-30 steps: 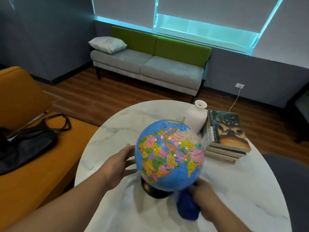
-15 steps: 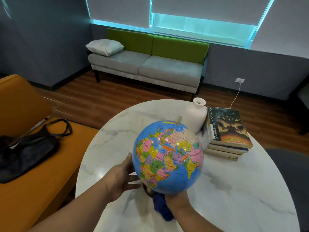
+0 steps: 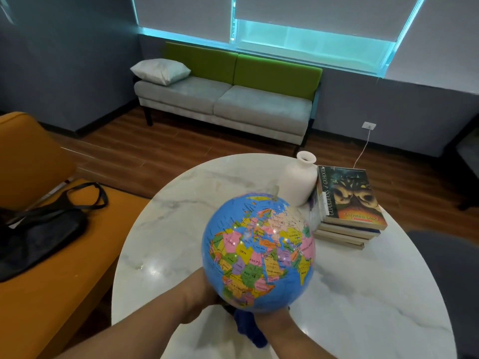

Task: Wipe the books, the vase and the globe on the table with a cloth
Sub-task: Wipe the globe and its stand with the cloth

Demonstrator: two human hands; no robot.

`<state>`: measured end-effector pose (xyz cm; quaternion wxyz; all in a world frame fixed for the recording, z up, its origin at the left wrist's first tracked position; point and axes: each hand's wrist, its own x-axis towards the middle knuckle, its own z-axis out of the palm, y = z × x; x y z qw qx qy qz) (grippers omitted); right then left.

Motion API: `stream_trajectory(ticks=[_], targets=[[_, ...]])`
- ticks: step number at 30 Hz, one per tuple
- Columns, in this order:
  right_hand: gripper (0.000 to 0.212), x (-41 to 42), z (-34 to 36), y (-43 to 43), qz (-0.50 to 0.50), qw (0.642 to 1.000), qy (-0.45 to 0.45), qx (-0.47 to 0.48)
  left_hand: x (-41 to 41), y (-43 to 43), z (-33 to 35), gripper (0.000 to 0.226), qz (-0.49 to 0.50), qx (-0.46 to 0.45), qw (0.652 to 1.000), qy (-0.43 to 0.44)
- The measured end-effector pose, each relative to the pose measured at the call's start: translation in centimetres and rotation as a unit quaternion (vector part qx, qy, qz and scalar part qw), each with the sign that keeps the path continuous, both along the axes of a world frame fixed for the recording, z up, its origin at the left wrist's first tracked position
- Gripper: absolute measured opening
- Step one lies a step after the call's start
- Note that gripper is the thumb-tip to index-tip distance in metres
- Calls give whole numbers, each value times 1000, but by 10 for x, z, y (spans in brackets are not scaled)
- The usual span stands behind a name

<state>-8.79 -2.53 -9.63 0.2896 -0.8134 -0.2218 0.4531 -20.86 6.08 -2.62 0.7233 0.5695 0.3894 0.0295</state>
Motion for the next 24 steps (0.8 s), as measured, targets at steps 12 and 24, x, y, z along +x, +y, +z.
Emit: stream_trajectory(ticks=[12,24], targets=[[4,30,11,-20,79,993,-12,92,-9,30,-13,55,25,16,998,-51],[22,47,40,-18,135,972,110,160,15,28,-31,22,107,-116,983,-95]])
